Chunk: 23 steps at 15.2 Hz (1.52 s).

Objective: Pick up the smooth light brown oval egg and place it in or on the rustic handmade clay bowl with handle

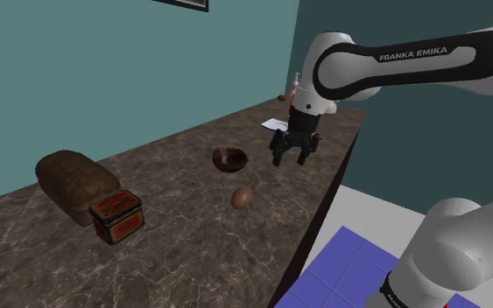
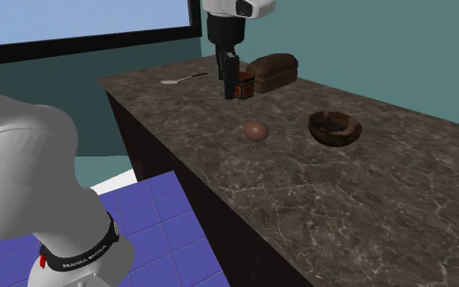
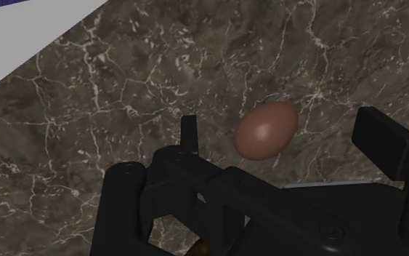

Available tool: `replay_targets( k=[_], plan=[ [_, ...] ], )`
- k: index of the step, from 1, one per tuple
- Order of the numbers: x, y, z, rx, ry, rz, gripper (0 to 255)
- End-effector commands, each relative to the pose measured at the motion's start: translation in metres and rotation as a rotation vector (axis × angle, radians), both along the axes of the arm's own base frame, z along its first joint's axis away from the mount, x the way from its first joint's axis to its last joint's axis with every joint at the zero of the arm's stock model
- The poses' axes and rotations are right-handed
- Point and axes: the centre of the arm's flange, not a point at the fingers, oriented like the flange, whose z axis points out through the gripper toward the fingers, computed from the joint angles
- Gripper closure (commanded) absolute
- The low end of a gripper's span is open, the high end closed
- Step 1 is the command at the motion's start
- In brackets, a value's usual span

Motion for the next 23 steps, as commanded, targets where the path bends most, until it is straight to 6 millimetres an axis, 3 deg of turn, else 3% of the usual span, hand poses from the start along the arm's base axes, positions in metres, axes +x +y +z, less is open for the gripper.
replay_targets(
  k=[1, 14, 23],
  plan=[
    [0.014, 0.006, -0.022, 0.020, -0.004, -0.076, 0],
    [0.116, 0.003, -0.149, 0.146, -0.015, -0.540, 0],
    [0.125, 0.012, -0.190, 0.148, -0.016, -0.547, 0]
  ],
)
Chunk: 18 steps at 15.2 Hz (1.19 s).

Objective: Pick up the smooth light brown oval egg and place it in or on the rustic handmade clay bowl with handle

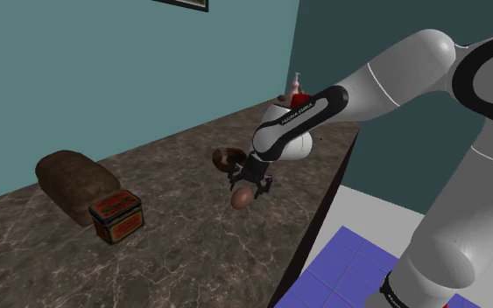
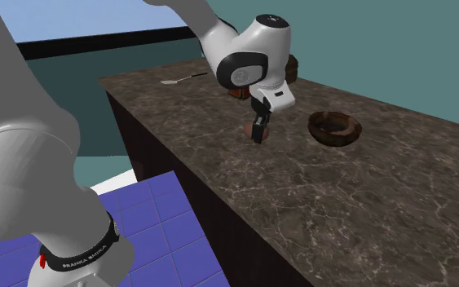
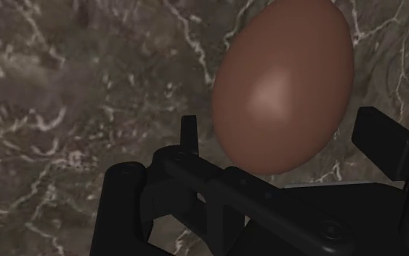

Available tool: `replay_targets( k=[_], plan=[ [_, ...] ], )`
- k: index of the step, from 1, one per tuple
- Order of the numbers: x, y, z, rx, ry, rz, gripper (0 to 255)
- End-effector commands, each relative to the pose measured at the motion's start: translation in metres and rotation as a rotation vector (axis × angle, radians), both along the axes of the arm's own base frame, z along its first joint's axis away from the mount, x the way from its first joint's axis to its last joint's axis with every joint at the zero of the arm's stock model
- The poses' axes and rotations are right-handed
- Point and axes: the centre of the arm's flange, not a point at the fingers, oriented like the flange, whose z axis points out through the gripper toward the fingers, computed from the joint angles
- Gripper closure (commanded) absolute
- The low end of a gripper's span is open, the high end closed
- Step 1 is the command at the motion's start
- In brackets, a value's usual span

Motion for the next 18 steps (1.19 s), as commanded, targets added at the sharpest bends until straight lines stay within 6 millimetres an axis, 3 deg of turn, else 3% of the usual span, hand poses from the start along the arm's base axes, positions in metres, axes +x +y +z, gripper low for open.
replay_targets(
  k=[1, 7, 8, 18],
  plan=[
    [0.0002, -0.0003, -0.0032, 0.000, -0.001, 0.000, 0],
    [0.0003, -0.0003, -0.0032, 0.000, -0.001, 0.000, 0],
    [0.0003, -0.0003, -0.0032, 0.000, -0.001, 0.000, 255],
    [0.0002, -0.0003, 0.0021, 0.000, -0.001, 0.000, 255]
  ],
)
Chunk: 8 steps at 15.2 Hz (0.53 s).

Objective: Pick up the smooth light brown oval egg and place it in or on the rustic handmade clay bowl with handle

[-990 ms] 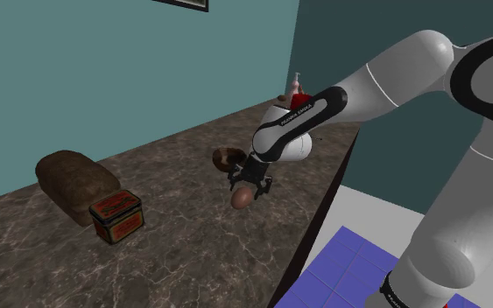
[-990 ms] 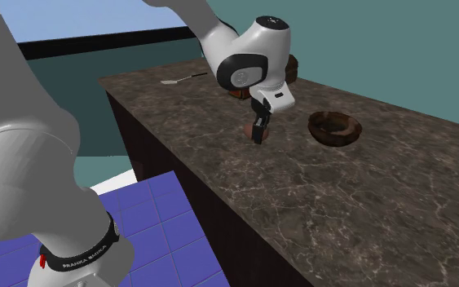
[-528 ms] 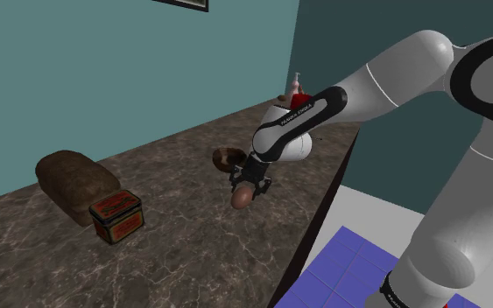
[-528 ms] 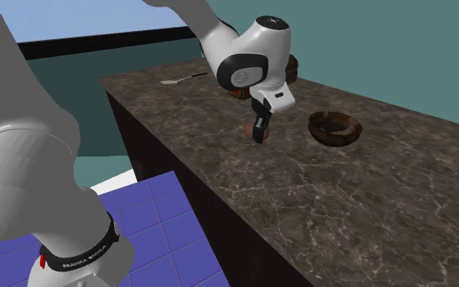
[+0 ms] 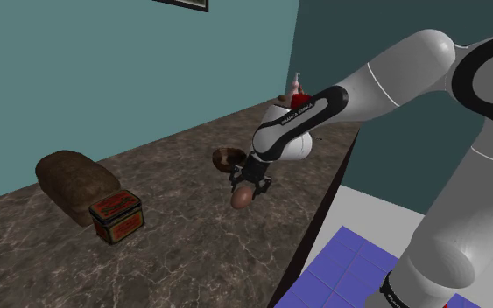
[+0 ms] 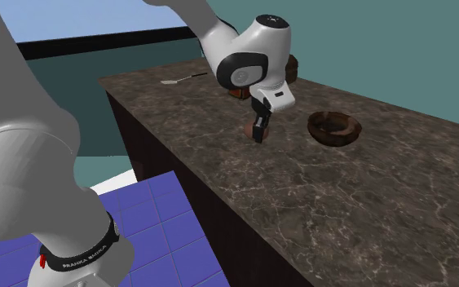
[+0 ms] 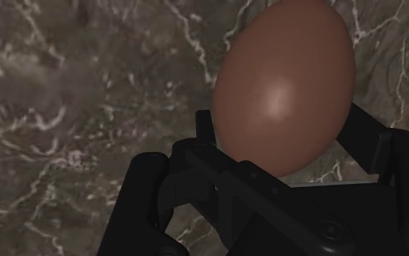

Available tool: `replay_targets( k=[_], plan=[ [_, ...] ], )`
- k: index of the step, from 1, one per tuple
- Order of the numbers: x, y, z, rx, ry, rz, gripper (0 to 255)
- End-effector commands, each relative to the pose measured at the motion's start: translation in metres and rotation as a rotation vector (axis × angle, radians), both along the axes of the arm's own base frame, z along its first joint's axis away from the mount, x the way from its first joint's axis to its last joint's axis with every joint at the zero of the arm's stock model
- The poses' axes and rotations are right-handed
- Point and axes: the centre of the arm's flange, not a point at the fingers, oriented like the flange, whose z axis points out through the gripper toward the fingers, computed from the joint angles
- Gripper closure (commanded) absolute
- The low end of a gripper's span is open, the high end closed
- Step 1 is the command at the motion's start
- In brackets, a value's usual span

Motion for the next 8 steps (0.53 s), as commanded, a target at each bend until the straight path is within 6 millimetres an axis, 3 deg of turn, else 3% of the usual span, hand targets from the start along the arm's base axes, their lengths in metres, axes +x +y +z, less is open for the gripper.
replay_targets(
  k=[1, 8],
  plan=[
    [0.000, 0.000, 0.008, 0.000, 0.001, 0.001, 255],
    [0.000, 0.000, 0.045, 0.000, 0.001, 0.001, 255]
  ],
)
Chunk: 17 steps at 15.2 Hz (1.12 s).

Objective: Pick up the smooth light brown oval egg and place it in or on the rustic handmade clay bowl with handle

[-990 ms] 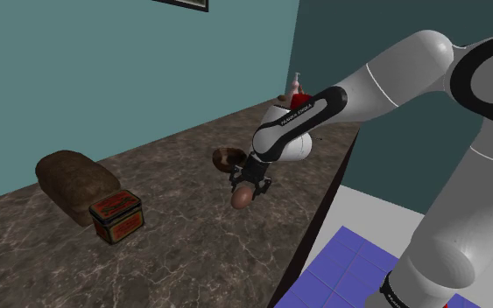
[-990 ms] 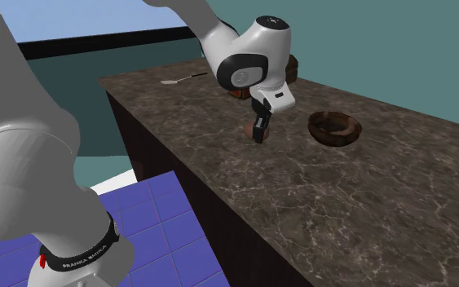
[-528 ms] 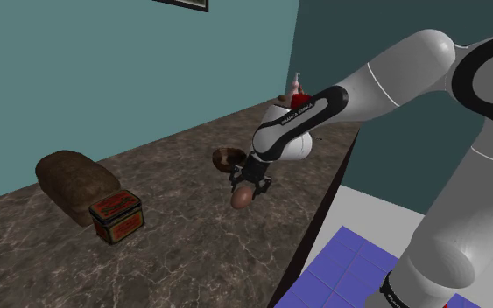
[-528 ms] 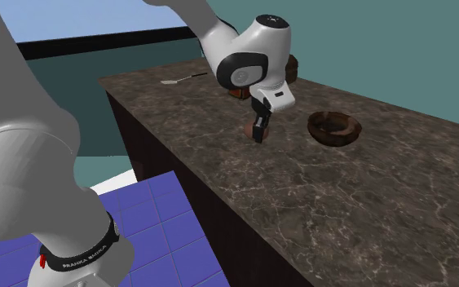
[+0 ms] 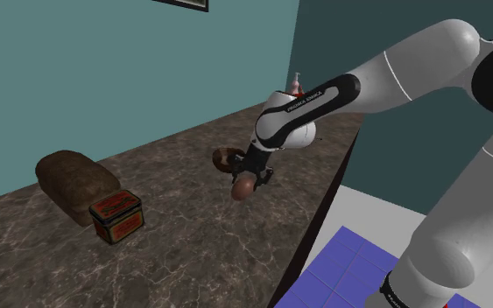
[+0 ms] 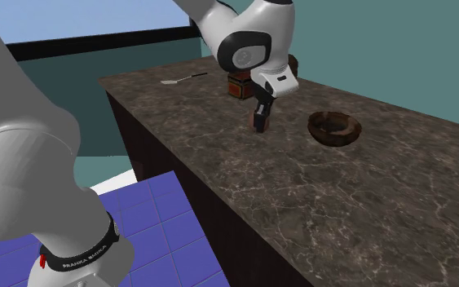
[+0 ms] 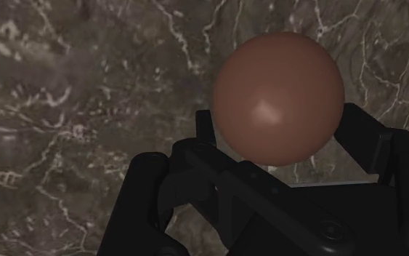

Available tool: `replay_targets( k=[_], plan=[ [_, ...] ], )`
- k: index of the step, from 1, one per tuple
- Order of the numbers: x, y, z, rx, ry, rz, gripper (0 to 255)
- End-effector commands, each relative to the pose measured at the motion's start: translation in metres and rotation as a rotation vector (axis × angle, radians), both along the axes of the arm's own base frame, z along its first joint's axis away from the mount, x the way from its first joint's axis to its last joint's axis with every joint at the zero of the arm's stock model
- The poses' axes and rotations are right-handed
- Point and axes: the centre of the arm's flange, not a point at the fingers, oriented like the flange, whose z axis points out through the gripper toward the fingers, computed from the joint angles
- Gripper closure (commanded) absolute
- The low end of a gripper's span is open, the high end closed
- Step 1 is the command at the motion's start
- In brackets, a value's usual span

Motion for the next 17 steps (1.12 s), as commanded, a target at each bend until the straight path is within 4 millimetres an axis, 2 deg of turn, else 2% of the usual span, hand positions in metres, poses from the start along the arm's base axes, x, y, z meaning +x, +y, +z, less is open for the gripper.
replay_targets(
  k=[1, 17],
  plan=[
    [0.000, 0.001, 0.011, 0.000, 0.000, 0.000, 255],
    [0.000, 0.001, 0.096, 0.000, 0.000, 0.000, 255]
  ],
)
